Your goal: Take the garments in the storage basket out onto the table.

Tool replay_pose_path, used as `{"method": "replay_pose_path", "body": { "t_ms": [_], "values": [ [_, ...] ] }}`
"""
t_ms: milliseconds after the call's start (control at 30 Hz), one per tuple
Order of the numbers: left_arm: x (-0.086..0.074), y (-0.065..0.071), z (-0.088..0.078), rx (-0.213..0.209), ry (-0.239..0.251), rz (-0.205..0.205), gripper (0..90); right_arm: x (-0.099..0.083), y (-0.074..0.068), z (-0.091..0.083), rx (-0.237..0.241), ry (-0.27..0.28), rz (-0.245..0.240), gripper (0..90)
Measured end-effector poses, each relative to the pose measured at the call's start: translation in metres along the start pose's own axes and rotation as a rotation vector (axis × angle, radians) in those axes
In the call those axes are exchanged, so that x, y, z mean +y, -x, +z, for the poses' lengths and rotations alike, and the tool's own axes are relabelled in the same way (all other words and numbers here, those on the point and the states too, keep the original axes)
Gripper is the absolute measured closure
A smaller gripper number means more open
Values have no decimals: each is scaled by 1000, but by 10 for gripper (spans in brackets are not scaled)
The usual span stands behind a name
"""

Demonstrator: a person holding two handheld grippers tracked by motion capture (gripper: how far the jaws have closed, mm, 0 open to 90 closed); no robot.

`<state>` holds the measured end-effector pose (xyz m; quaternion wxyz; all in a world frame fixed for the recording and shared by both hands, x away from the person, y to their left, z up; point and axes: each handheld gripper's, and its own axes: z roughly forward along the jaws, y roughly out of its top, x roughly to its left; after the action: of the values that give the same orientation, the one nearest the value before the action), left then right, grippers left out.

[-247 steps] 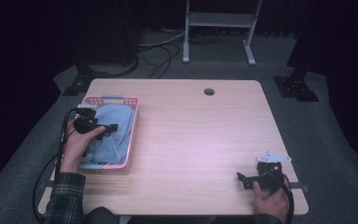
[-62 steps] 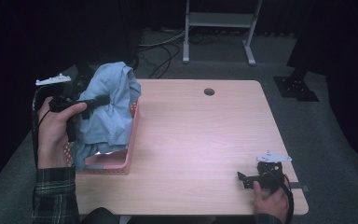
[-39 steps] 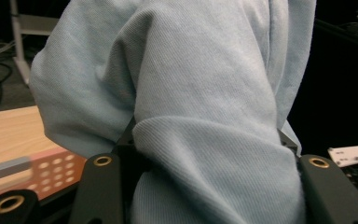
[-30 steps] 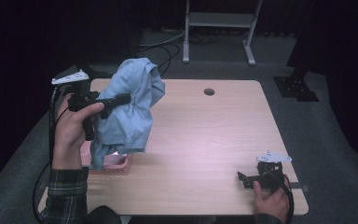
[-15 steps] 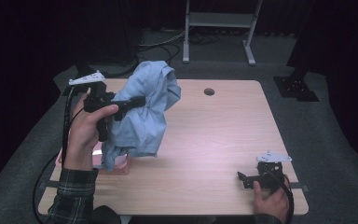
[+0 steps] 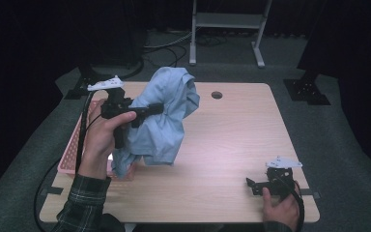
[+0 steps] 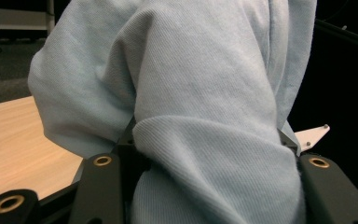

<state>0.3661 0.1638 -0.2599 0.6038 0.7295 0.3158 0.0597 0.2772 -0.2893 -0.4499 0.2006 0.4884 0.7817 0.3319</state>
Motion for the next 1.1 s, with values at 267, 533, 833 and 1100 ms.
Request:
{"method": "replay_pose_path", "body": {
  "t_ms": [267, 533, 833, 1100],
  "values": [
    [-2, 10, 16, -22, -10, 29, 472, 0, 0, 0, 0, 0, 0, 0],
    [1, 29, 35, -63, -6, 65, 473, 0, 0, 0, 0, 0, 0, 0],
    [0, 38, 51, -82, -14, 86, 473, 0, 0, 0, 0, 0, 0, 0],
    [-6, 38, 57, -53, -5, 113, 472, 0, 0, 0, 0, 0, 0, 0]
  ]
}}
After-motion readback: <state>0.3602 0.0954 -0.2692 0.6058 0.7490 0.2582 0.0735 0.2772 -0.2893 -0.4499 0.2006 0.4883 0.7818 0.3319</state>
